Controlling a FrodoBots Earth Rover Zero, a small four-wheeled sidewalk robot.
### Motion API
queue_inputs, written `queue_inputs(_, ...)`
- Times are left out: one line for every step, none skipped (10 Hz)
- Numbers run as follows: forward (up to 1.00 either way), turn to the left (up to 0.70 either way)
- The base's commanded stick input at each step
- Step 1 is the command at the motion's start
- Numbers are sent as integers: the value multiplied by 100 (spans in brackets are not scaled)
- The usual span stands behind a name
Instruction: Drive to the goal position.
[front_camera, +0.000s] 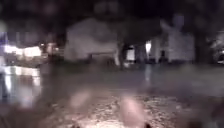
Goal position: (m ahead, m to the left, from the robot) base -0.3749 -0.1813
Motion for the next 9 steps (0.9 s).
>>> queue_inputs(0, 70)
queue_inputs(0, 70)
queue_inputs(0, 70)
queue_inputs(0, 70)
queue_inputs(0, 70)
queue_inputs(0, 70)
queue_inputs(0, 61)
queue_inputs(0, 24)
queue_inputs(0, 0)
